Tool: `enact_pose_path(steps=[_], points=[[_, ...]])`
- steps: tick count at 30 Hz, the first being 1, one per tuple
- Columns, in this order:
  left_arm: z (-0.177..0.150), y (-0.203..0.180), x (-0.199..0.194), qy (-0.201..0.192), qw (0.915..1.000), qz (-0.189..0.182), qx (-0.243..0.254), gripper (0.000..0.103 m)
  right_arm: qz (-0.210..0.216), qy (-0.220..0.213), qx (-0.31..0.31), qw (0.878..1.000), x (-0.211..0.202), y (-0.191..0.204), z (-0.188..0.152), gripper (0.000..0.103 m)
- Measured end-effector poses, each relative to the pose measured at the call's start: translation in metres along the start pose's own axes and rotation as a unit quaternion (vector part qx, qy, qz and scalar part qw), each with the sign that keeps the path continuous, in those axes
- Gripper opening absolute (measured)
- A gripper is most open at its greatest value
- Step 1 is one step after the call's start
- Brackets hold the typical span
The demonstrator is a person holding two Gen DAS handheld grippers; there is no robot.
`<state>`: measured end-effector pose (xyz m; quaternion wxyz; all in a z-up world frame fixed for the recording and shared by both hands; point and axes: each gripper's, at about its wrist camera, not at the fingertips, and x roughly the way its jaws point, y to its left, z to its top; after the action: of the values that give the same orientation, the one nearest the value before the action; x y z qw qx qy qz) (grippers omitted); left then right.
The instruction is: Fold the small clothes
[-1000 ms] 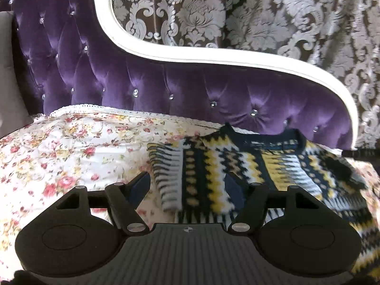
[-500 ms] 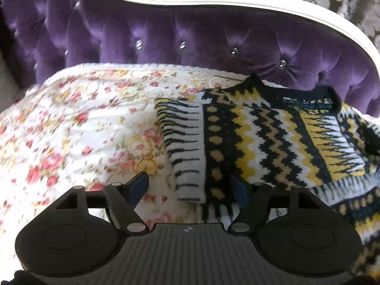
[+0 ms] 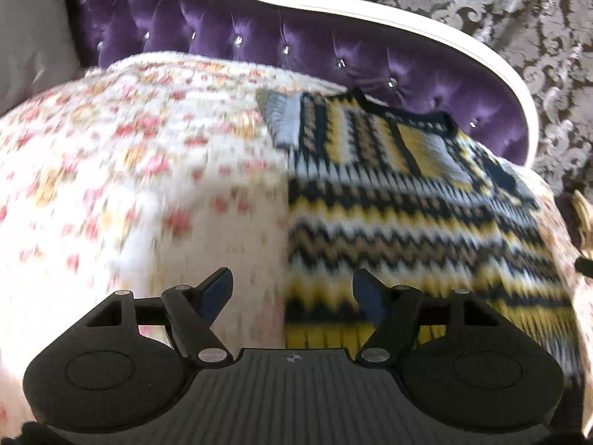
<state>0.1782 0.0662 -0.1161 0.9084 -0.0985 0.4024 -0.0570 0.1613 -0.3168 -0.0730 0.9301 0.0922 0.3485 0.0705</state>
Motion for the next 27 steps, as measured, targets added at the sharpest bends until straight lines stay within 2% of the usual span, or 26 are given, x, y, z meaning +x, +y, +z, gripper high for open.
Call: enact_pose_path(steps=[4, 10, 15, 19, 20, 22, 23, 24, 27], points=[[-0.026, -0.001, -0.022, 0.005, 0.9996, -0.017, -0.021, 0.070, 0.000, 0.010, 0.015, 1.000, -0.031, -0.001, -0.040, 0.071], [-0.045, -0.006, -0.036, 0.005, 0.9994, -0.025, -0.024, 0.070, 0.017, 0.034, 0.050, 0.998, -0.051, -0.003, -0.078, 0.072], [-0.062, -0.009, -0.038, 0.020, 0.9993, -0.029, -0.010, 0.070, 0.038, 0.036, 0.084, 0.995, -0.054, 0.001, -0.102, 0.072], [-0.075, -0.010, -0.033, 0.041, 0.9988, -0.028, -0.002, 0.071, 0.049, 0.035, 0.087, 0.994, -0.050, 0.006, -0.106, 0.073], [-0.078, -0.010, -0.032, 0.044, 0.9987, -0.028, -0.001, 0.071, 0.051, 0.034, 0.088, 0.994, -0.049, 0.007, -0.106, 0.067], [-0.082, -0.010, -0.030, 0.048, 0.9985, -0.027, -0.002, 0.071, 0.059, 0.042, 0.095, 0.993, -0.045, 0.008, -0.105, 0.044], [-0.083, -0.009, -0.030, 0.047, 0.9985, -0.028, -0.003, 0.071, 0.061, 0.049, 0.099, 0.992, -0.043, 0.008, -0.104, 0.025], [-0.084, -0.009, -0.030, 0.046, 0.9985, -0.028, -0.003, 0.071, 0.061, 0.052, 0.100, 0.992, -0.042, 0.009, -0.104, 0.018], [-0.086, -0.009, -0.030, 0.044, 0.9986, -0.030, -0.004, 0.071, 0.063, 0.028, 0.073, 0.995, -0.057, 0.016, -0.101, 0.014]])
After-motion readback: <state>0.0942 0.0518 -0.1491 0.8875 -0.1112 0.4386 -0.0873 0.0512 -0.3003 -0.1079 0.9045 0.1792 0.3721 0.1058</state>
